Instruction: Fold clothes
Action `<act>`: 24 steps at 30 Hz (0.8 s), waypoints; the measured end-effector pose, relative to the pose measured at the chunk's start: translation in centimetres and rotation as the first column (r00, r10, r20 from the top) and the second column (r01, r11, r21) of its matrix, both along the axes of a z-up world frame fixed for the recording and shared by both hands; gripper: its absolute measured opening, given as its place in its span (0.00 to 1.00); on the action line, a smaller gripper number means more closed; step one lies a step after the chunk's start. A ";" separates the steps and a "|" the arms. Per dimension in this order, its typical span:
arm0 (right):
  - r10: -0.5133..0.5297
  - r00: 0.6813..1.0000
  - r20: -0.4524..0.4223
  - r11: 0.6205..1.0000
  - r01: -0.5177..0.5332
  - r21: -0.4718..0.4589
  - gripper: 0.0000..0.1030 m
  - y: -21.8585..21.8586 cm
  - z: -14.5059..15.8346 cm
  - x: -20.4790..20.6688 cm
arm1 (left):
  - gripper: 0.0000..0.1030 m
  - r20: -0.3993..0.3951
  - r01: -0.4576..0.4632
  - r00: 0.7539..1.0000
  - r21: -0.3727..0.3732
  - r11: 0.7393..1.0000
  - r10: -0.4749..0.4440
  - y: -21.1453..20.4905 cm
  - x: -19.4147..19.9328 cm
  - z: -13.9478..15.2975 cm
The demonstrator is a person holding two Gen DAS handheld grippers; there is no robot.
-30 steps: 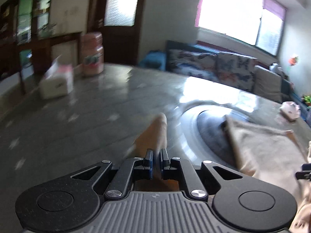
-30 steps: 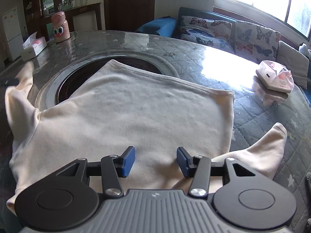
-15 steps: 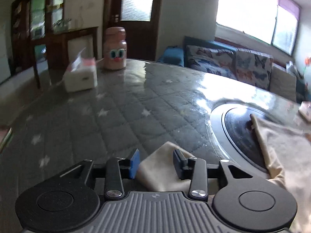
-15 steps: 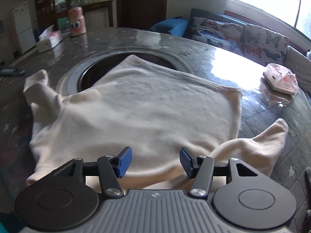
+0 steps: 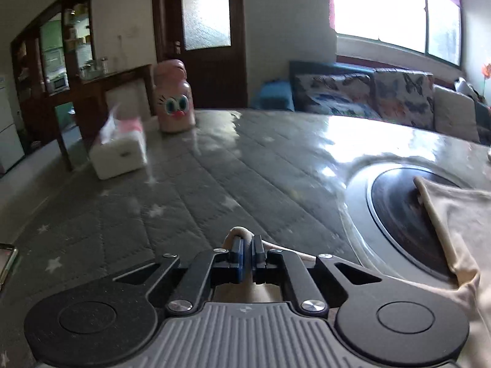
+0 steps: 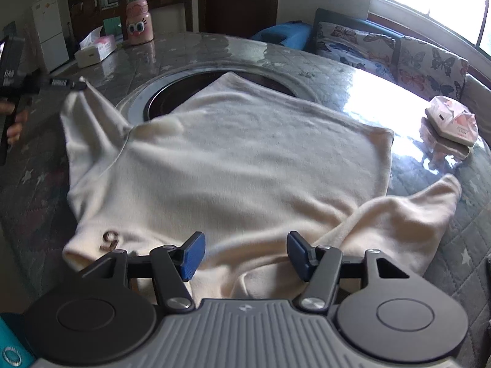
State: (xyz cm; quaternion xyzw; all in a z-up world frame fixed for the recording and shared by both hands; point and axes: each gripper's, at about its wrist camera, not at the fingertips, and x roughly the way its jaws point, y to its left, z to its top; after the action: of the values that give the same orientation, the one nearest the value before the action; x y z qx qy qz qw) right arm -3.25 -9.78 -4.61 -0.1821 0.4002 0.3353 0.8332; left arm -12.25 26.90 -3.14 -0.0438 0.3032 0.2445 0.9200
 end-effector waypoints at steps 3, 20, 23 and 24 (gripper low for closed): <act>0.017 1.000 0.009 1.000 -0.017 -0.005 0.60 -0.5 -0.1 -0.8 | 0.08 -0.037 0.000 0.999 0.019 1.000 0.000 -0.1 0.4 -0.6; -0.311 0.947 0.078 0.947 0.302 0.106 0.45 -7.9 3.6 8.1 | 0.42 -0.025 0.138 0.990 -0.038 0.990 -0.139 -4.5 1.0 2.0; -0.381 0.922 0.062 0.921 0.374 0.106 0.34 -8.9 3.1 11.5 | 0.42 -0.029 0.256 0.966 -0.069 0.964 -0.259 -7.5 1.6 2.0; -0.397 0.916 0.057 0.915 0.390 0.103 0.32 -9.1 2.9 12.4 | 0.42 -0.032 0.297 0.953 -0.083 0.951 -0.300 -8.6 1.9 2.0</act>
State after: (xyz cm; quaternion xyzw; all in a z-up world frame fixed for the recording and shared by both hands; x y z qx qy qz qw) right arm 9.17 -18.92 -1.75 -0.0729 0.3810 0.1710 0.9057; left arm -10.35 18.31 -1.18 -0.0277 0.3358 0.0916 0.9371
